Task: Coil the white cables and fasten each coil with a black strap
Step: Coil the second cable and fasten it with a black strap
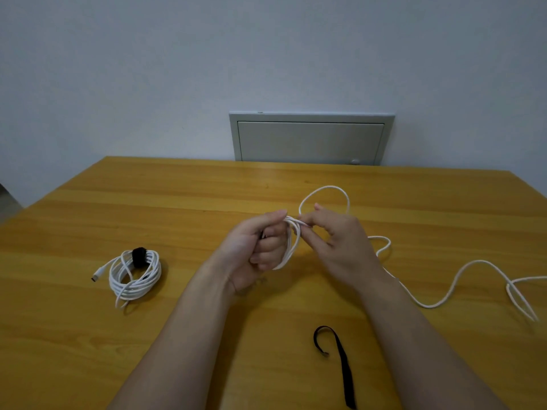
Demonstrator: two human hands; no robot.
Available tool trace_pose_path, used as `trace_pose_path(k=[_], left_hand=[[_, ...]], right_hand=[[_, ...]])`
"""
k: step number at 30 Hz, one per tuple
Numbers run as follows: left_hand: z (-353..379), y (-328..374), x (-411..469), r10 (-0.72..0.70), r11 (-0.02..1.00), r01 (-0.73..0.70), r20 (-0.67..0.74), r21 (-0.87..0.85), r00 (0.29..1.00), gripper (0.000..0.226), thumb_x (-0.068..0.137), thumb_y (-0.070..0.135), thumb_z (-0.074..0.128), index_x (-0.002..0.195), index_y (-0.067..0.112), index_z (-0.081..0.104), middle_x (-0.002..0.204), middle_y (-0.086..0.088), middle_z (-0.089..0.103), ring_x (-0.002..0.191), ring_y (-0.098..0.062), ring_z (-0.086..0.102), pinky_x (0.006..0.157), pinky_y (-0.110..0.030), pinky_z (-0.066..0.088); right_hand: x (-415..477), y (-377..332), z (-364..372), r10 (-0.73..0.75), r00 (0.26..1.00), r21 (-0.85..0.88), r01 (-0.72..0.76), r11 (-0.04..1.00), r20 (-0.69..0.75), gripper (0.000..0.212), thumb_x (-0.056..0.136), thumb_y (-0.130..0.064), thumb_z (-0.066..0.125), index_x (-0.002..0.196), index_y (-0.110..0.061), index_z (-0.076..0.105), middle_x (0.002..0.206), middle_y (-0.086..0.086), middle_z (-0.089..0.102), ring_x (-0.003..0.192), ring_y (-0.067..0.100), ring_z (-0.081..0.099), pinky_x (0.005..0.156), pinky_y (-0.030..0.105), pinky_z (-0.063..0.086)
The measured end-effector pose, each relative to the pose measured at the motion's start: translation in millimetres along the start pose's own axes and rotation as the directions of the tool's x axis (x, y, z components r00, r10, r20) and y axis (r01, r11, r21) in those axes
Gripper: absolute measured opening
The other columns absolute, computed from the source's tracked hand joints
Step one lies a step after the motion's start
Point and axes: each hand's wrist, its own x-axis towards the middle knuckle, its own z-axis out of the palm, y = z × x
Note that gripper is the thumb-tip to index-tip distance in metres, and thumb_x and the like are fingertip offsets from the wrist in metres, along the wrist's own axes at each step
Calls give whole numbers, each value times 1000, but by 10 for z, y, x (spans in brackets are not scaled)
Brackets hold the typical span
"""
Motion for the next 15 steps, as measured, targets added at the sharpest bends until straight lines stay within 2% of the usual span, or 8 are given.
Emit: trace_pose_path(k=[2,4,6,8,10,12,15], left_hand=[[5,11,-10,18,998,-17,18,-62,1000,43,99,34,48,58,23,42,40,11,24,30,-3,21,37,-23,12],[7,15,-9,35,993,-33,24,-115,999,42,100,33,47,60,21,44,40,11,26,30,-3,23,38,-23,13],[-6,16,2,50,984,-41,47,-176,998,40,101,34,48,63,20,46,41,11,29,31,-3,26,38,-22,17],[-19,13,7,64,968,-38,96,-247,993,36,101,35,50,69,19,46,43,11,32,33,-4,25,38,-20,24],[-20,7,3,85,956,-43,135,-289,987,32,101,34,50,74,18,46,46,10,34,37,-5,24,40,-19,28],[-9,6,2,113,954,-64,152,-293,982,28,101,33,49,79,17,47,48,10,36,37,-4,30,42,-20,32],[7,2,3,137,950,-81,169,-303,976,28,103,33,46,81,16,49,48,10,33,37,-3,34,43,-19,36]], right_hand=[[14,-8,-6,-20,999,22,21,1000,-29,16,98,-19,63,88,-11,73,77,-3,66,73,16,61,85,39,53],[20,-53,-15,-39,998,39,41,998,-49,14,98,-18,62,94,-12,74,75,-5,59,72,14,55,70,30,45],[15,-90,-35,-4,998,109,10,994,-59,14,97,-16,63,107,-14,72,73,-4,50,71,15,51,68,26,42],[9,-127,-46,53,994,197,-33,980,-94,9,97,-13,63,106,-15,65,71,1,47,67,15,47,64,26,41],[9,-166,-38,74,983,223,-36,974,-166,8,98,-10,63,99,-17,60,71,-1,52,64,13,49,59,22,40],[13,-171,-16,89,975,235,-40,971,-203,8,97,-13,66,96,-18,60,75,-5,58,64,8,52,59,20,42],[7,-153,46,123,979,256,-78,963,-164,13,94,-25,71,103,-19,64,83,-5,63,61,12,51,58,21,41]])
